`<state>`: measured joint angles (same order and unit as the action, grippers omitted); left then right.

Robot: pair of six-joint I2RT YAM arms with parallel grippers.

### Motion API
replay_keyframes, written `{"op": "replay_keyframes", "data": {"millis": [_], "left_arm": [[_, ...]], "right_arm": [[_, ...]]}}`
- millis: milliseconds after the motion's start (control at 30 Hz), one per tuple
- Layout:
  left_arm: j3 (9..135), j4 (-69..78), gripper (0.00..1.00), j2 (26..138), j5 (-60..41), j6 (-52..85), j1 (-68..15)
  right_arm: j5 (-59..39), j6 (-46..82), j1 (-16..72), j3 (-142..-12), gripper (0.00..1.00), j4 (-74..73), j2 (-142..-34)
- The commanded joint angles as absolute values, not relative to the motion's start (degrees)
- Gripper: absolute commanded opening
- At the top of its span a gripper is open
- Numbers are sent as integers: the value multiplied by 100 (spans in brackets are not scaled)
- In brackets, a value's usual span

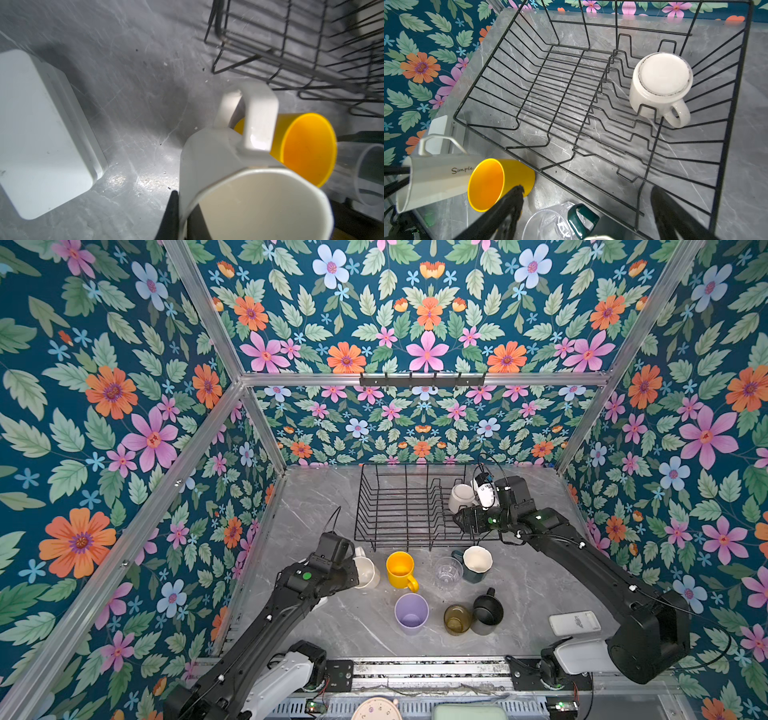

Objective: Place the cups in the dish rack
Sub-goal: 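Lift the octagonal mug with the left gripper while the right gripper approaches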

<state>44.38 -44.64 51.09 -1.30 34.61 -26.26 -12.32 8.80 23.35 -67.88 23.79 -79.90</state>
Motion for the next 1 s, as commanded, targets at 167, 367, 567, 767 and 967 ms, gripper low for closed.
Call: {"op": "replay_keyframes", "data": {"millis": [167, 367, 567, 767, 967], "left_arm": [[4504, -3256, 0, 3877, -410, 3232, -2626], [4121, -1638, 0, 3768, -1148, 3171, -2624], [3418, 695, 0, 4062, -2093, 3478, -2625], [3039, 2632, 0, 4489, -3112, 3748, -2621], [3082, 3555, 0, 5077, -4063, 4148, -2619]], "right_arm": [[-1680, 1085, 2331, -6644, 95, 1937, -7727], [-2147, 1212, 2336, -6540, 95, 1729, -7562], [-3085, 1563, 2336, -6393, 96, 1314, -7322], [-4200, 1789, 2331, -6207, 97, 612, -7086], [-5169, 1903, 2335, -5855, 99, -271, -6992]]}}
